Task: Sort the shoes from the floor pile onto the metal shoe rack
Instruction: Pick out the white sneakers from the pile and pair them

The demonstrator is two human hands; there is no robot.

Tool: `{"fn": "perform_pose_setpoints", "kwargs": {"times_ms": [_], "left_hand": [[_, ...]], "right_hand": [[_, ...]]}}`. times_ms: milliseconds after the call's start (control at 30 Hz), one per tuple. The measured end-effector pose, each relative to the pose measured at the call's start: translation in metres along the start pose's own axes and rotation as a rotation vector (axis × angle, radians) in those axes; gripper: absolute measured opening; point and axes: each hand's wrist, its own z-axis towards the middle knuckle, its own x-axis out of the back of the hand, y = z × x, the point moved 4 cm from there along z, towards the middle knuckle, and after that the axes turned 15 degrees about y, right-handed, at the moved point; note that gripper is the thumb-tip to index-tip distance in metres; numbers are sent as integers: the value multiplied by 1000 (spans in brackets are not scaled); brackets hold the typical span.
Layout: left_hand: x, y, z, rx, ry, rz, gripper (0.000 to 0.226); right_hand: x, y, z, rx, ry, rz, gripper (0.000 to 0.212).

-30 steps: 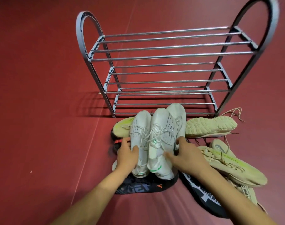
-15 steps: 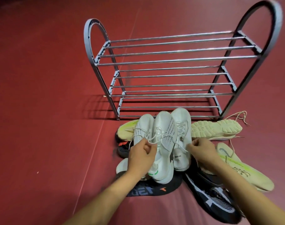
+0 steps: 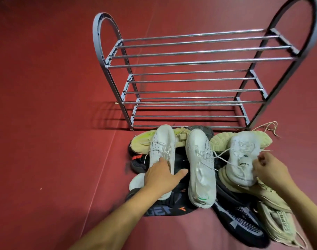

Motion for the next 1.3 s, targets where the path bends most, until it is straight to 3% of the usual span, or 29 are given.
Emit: {"fn": "perform_pose_setpoints", "kwargs": {"times_ms": [100,133,200,233,300,367,433,500,567,667,733,800,900,1067,1200,1300], "left_hand": [[2,4,5,-43,-35,134,52],[3,4,6,-55,-44,152,43],[5,5,2,-86,-51,98,32],[4,8,-3,-97,-58,52,32],[-1,16,-18,-145,-60,-10,33],[-6,26,-32,-198,-37,19,37],[-5,33,-35,-145,-38,42,57],[-6,33,-26,-30,-92,-22,68],[-7,36,-19,-1,-165,-48,58],[-2,44,-18,-60,-174,-36,31],[11,46,-15,-103,-82,-88,33],[28,48,-7,-127,17,-150,37],[48,52,9,-104,97,-200,38],[72,47,68,25,83,-151,35],[72,43,96,24,-29,1,30],[67,35,105,106,-128,-109,23]], "right_hand": [[23,-38,-25,249,328,-84,24],[28,-56,-44,325,339,-31,23],[24,-92,-90,432,71,-8,34],[12,-102,-113,470,-130,-121,47],[-19,-106,-146,573,-380,-364,67],[-47,-105,-167,657,-472,-379,67],[-63,-104,-174,720,-448,-287,68],[-65,-99,-172,717,-417,-173,82],[-66,-92,-172,706,-394,-60,89],[-60,-83,-171,694,-252,181,65],[-49,-79,-163,646,-130,378,55],[-32,-88,-149,548,-68,512,70],[-22,-119,-131,449,-118,591,99],[-33,-161,-86,412,-99,488,77],[-64,-184,-69,429,-274,342,49],[-72,-187,-72,479,-322,312,29]]}}
